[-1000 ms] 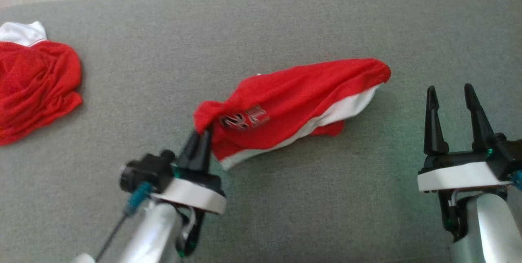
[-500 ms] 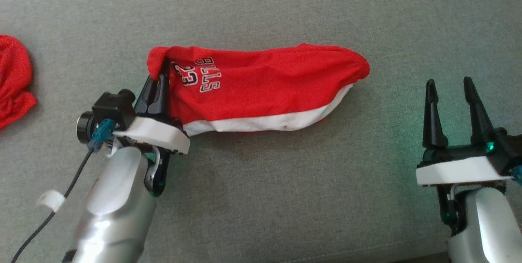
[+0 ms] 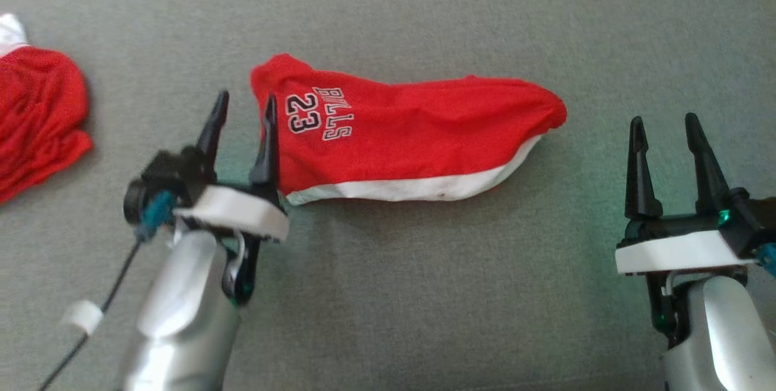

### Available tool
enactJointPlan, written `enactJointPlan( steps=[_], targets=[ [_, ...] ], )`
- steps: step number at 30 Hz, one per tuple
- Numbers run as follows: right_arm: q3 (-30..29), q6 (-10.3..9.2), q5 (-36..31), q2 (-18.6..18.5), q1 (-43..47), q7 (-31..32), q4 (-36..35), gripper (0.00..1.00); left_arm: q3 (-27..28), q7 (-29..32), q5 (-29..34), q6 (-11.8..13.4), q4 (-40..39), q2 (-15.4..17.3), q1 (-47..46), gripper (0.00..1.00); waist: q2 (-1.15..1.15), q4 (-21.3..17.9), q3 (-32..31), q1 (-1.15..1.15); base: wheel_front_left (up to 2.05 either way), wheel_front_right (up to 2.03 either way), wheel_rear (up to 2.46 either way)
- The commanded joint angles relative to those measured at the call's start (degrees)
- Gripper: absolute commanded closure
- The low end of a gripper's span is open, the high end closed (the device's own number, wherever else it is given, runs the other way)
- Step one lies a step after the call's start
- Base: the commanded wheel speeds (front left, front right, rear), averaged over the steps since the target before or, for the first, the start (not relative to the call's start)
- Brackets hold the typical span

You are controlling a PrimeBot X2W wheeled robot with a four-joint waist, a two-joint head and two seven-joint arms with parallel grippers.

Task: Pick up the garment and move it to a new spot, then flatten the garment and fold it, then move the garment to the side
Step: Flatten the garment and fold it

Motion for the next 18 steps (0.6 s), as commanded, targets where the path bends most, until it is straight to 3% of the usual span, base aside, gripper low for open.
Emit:
enactJointPlan(
  steps=[1,18],
  targets=[
    [1.35,-0.04,-0.03,-0.19,-0.18,-0.63,-1.50,0.00,2.14,-0.51,0.68,-0.11,-2.78,0.80,1.65,0.00,0.00,1.66,-2.14,0.00,0.00,0.00,0.00],
    [1.79,-0.04,-2.05,-0.19,7.63,-0.77,0.52,0.00,1.80,-0.52,-0.03,1.70,-14.77,-1.29,22.20,0.00,0.00,6.01,-13.37,0.00,0.00,0.00,0.00]
  ],
)
